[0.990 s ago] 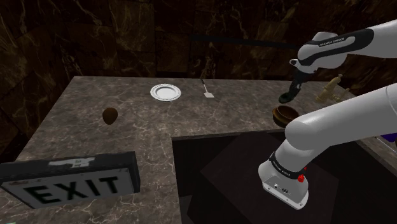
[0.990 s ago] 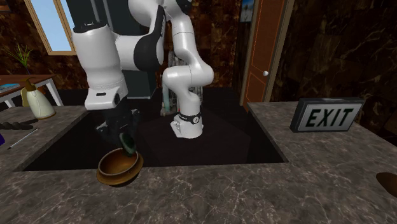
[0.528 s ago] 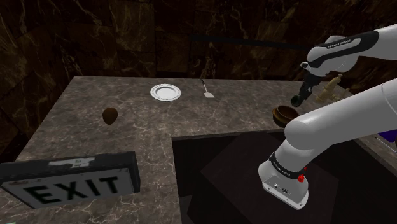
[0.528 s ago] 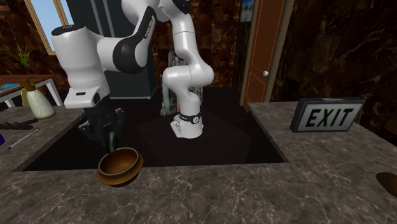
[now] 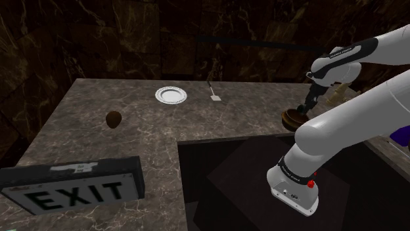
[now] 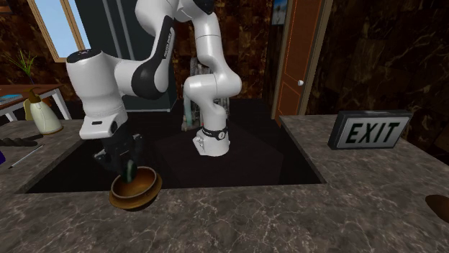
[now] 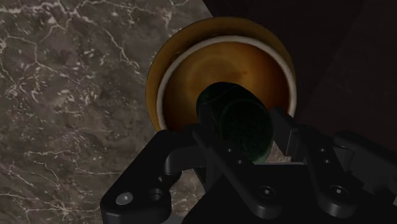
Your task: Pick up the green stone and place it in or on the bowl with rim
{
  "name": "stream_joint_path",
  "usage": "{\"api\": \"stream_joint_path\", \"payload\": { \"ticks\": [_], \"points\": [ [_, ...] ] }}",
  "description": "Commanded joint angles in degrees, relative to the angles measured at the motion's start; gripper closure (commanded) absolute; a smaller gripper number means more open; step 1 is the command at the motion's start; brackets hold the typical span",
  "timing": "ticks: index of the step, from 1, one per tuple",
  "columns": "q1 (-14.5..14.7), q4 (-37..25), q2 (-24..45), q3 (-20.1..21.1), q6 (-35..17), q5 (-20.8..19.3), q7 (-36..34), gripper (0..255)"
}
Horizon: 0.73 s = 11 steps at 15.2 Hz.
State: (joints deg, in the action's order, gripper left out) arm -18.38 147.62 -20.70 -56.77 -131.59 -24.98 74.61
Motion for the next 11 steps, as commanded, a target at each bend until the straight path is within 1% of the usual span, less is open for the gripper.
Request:
{"api": "stream_joint_path", "payload": {
  "ticks": [1, 3, 11],
  "points": [
    [0.8, 0.7, 1.5, -1.2, -2.1, 0.6, 0.4, 255],
    [2.4, 1.4, 4.0, -3.2, -5.2, 1.9, 1.5, 255],
    [2.4, 1.4, 4.1, -3.2, -5.2, 1.9, 1.5, 255]
  ]
}}
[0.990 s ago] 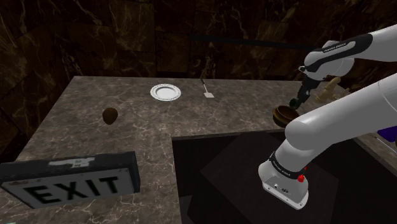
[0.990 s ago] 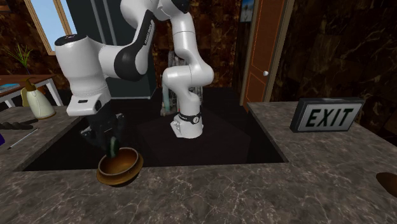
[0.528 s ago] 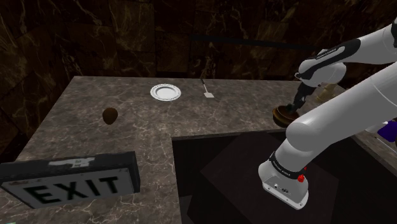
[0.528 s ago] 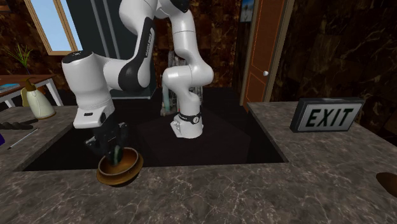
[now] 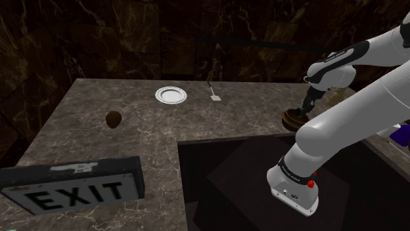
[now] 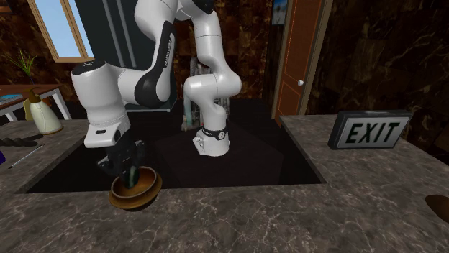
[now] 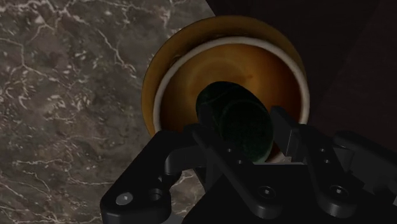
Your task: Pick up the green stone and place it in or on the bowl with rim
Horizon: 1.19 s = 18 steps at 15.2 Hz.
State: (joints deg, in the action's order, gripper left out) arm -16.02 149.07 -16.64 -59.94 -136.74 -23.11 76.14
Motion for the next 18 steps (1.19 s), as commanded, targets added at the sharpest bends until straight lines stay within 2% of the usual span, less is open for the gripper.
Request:
{"api": "stream_joint_path", "payload": {
  "ticks": [1, 6, 10, 18],
  "points": [
    [0.0, 0.0, 0.0, 0.0, 0.0, 0.0, 0.0, 0],
    [0.0, 0.0, 0.0, 0.0, 0.0, 0.0, 0.0, 0],
    [-3.7, -3.2, -7.4, 6.0, 10.0, -2.7, -2.7, 0],
    [-3.8, -3.2, -7.4, 6.0, 10.0, -2.6, -2.6, 0]
  ]
}}
